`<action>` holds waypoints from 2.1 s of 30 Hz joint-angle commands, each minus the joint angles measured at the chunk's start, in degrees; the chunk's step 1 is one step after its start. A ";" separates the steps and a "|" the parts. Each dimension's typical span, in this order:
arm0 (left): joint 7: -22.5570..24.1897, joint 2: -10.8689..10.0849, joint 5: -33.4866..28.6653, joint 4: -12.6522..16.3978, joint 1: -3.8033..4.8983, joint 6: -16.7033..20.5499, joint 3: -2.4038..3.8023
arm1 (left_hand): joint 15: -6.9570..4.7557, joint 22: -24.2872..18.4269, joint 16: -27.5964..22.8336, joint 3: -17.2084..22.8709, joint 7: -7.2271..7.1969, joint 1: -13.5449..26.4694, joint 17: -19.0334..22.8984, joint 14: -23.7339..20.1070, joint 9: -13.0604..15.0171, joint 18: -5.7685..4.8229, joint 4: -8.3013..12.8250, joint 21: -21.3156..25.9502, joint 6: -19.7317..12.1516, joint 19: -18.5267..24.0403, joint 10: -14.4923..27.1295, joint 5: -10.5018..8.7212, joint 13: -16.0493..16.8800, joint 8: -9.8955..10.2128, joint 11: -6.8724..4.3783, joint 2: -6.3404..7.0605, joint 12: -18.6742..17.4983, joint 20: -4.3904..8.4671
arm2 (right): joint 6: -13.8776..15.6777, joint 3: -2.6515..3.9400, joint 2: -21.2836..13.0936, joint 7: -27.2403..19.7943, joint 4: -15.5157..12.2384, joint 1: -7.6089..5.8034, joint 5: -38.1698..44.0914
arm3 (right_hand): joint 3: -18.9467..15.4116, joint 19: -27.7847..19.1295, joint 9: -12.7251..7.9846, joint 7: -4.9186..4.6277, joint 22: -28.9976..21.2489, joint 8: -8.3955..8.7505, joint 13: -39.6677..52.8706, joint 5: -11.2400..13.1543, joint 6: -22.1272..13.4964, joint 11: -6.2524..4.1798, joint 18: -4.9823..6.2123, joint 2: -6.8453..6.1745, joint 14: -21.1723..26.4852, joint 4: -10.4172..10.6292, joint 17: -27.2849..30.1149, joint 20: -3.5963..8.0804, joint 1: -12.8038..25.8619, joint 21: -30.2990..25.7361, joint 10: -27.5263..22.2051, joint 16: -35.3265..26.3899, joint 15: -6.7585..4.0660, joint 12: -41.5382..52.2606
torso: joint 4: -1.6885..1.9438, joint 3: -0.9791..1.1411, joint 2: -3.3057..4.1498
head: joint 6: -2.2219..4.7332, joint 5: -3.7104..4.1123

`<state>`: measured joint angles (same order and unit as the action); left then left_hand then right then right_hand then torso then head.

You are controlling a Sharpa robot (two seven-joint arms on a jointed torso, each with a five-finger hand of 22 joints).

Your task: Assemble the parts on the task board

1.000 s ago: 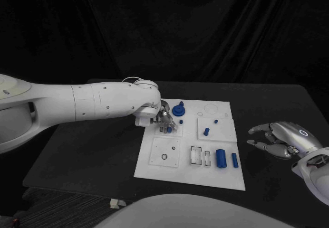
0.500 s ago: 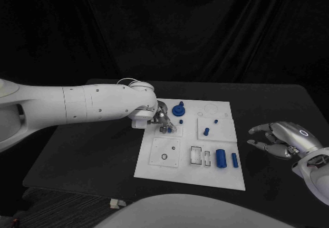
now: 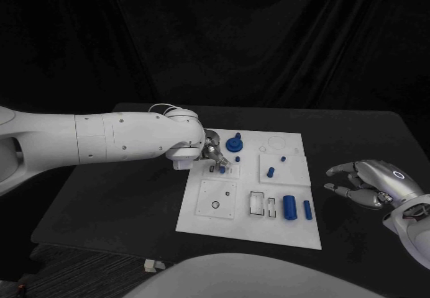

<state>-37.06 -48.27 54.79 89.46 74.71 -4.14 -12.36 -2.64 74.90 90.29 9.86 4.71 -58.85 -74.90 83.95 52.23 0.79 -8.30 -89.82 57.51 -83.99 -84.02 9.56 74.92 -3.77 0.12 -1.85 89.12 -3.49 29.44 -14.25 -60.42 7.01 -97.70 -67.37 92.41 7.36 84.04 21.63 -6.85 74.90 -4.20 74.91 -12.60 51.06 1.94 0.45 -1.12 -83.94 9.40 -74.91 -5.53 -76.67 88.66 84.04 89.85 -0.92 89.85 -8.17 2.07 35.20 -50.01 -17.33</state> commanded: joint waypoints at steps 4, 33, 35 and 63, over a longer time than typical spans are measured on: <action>1.26 0.00 0.34 0.53 -0.15 1.61 0.02 | 0.22 15.10 -0.29 0.09 -0.19 -0.84 -15.10 6.05 -0.52 -0.79 0.52 -0.18 0.05 -6.01 -5.10 0.87 14.42 -0.09 0.36 -0.08 -0.31 -0.47 | 0.60 0.03 -0.07 0.76 -0.07 0.19 0.34 | 0.28 4.61 -0.05 0.11 14.44 0.22 15.09 -0.31 0.47 -0.17 0.05 -0.04 -6.06 0.18 -15.09 0.41 -0.34 -0.19 5.96 0.15 -0.41 0.15 | -0.09 0.02 0.06 | 0.01 -0.09; -0.57 0.43 0.35 0.23 -0.95 -1.65 0.02 | -0.38 15.10 -0.29 2.08 -0.92 -4.69 -15.10 6.05 -2.41 -0.79 3.95 -0.18 1.53 -6.01 -4.91 6.36 14.26 -0.38 -0.31 -0.52 -0.56 0.06 | 0.70 0.03 -0.19 0.69 -0.09 0.22 0.34 | 0.21 4.59 -0.12 0.13 14.43 0.23 15.09 -0.29 0.53 -0.17 0.06 -0.09 -6.06 0.33 -15.09 0.40 -0.19 -0.22 5.96 0.15 -0.40 0.15 | -0.10 -0.02 0.01 | 0.01 -0.19; -0.48 0.42 0.35 0.21 -0.96 -1.63 0.02 | -0.46 15.10 -0.29 2.92 -1.01 -5.44 -15.10 6.05 -2.67 -0.79 4.80 -0.18 1.55 -6.01 -4.92 7.76 14.27 -0.40 -0.40 -0.64 -0.54 0.13 | 0.71 0.03 -0.18 0.69 -0.07 0.22 0.34 | 0.20 4.59 -0.14 0.14 14.43 0.23 15.09 -0.29 0.54 -0.17 0.06 -0.09 -6.06 0.35 -15.09 0.40 -0.16 -0.22 5.96 0.15 -0.40 0.15 | -0.09 -0.01 0.01 | 0.01 -0.19; 4.41 -0.85 0.35 0.72 -0.85 0.54 0.05 | -0.55 15.10 -0.29 15.57 -0.90 -4.11 -15.10 6.05 -2.00 -0.79 9.20 -0.18 1.57 -6.01 -4.98 17.13 14.30 -1.83 -0.46 0.73 -0.47 0.27 | 0.82 0.03 0.03 0.75 0.25 0.34 0.34 | 0.23 4.55 -0.17 0.16 14.41 0.21 15.09 -0.30 0.61 -0.18 0.07 -0.06 -6.06 0.35 -15.09 0.40 -0.20 -0.27 5.96 0.15 -0.40 0.15 | -0.12 -0.03 0.02 | 0.01 0.08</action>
<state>-34.69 -49.06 55.17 89.99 73.77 -4.02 -12.36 -2.87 74.90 90.29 24.36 4.32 -62.99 -74.90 84.16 50.16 0.79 0.13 -89.83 58.97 -83.98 -84.02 26.46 74.92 -5.22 0.12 -0.77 88.69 -3.48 29.51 -14.25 -60.41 7.01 -97.45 -67.20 92.41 7.52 84.04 21.55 -6.64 74.92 -4.20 74.91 -12.60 51.27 1.94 0.45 -1.12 -83.94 9.56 -74.90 -5.53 -76.67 88.66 84.04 89.85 -0.92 89.85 -8.28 2.04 35.23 -50.01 -17.22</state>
